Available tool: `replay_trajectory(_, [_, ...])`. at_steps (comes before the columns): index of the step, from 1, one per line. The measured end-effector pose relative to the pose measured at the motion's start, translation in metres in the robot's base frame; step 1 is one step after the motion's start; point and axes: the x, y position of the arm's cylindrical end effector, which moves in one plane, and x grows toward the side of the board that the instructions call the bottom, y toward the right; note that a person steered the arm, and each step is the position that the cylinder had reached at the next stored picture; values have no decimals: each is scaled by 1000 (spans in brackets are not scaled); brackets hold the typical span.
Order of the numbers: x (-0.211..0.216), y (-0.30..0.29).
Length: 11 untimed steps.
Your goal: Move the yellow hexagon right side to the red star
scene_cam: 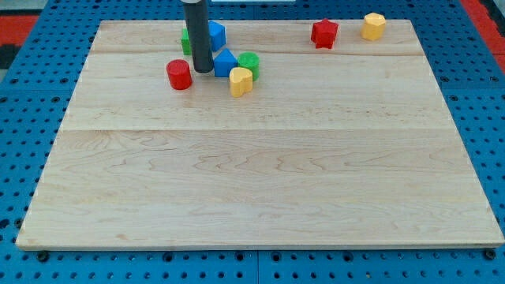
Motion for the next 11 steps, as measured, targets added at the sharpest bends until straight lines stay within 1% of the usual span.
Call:
replay_trajectory(1, [-35, 34])
replay_trajectory(2, [-55, 50])
replay_trajectory(3, [-57, 123])
replay_trajectory(4, [-47, 196])
replay_trajectory(5, [-60, 306])
replay_trajectory(6, [-118, 372])
replay_trajectory(7, [-118, 358])
replay_trajectory(8, [-83, 317])
replay_trajectory(9, [-69, 271])
replay_trajectory(10, [-93, 317])
replay_trajectory(11, [-117, 322])
